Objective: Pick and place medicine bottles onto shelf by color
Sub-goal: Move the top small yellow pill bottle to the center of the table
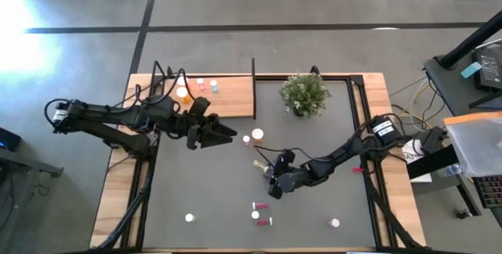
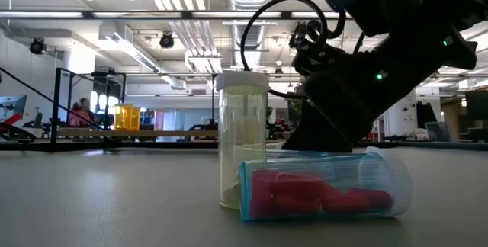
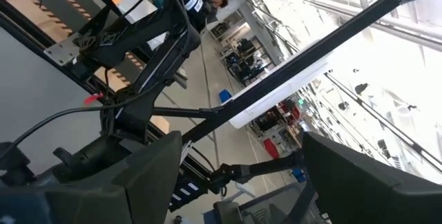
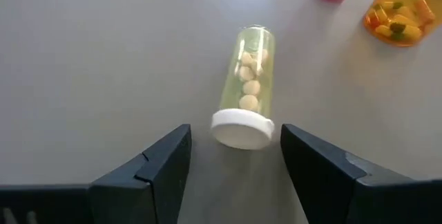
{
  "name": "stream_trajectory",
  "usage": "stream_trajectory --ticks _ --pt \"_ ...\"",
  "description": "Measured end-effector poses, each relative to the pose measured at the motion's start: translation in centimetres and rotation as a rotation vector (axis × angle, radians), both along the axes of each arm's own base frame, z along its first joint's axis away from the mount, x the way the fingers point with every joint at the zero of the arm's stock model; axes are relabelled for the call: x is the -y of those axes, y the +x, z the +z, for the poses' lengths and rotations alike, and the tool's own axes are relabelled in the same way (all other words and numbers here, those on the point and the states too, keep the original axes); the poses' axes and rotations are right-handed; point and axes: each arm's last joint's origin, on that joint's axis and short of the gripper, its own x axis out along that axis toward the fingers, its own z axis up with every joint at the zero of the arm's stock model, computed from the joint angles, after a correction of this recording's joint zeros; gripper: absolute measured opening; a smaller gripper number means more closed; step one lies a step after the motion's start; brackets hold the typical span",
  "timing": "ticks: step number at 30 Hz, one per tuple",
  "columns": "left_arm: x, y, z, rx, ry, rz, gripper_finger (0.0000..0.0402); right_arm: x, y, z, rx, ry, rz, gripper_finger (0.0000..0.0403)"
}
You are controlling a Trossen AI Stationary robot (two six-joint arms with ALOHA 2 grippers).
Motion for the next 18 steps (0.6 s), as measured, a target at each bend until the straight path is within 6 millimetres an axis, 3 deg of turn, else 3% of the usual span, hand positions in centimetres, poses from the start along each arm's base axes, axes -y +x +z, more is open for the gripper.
stream_trajectory --ticks 11,18 --pt "0.0 0.0 0.0 -0.001 0.001 0.000 0.0283 0.1 1.3 -0.2 0.008 0.000 -0.017 0.0182" --pt "0.0 0.0 -0.1 -0.008 0.001 -0.001 0.0283 0.1 1.3 0.0 0.007 0.004 -0.009 0.0138"
